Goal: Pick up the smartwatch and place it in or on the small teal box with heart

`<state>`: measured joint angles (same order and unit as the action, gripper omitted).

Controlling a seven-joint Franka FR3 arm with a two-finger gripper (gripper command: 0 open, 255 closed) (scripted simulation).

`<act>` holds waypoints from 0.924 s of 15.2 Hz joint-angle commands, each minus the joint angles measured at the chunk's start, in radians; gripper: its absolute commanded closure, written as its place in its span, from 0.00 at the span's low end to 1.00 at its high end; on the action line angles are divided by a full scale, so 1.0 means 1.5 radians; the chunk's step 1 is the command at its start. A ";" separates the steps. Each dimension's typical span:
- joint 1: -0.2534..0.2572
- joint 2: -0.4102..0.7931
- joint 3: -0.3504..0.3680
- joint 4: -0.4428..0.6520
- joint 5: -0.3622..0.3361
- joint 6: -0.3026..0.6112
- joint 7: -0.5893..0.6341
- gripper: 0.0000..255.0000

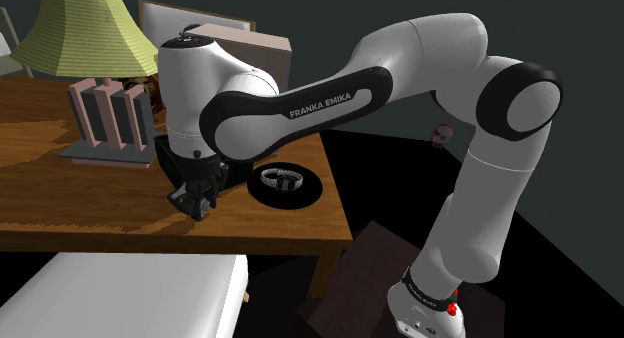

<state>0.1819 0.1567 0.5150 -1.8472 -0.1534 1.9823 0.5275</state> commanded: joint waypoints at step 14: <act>-0.001 -0.017 0.003 0.070 0.013 -0.084 -0.013 1.00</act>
<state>0.1789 0.1262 0.5180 -1.7606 -0.1320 1.8711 0.5067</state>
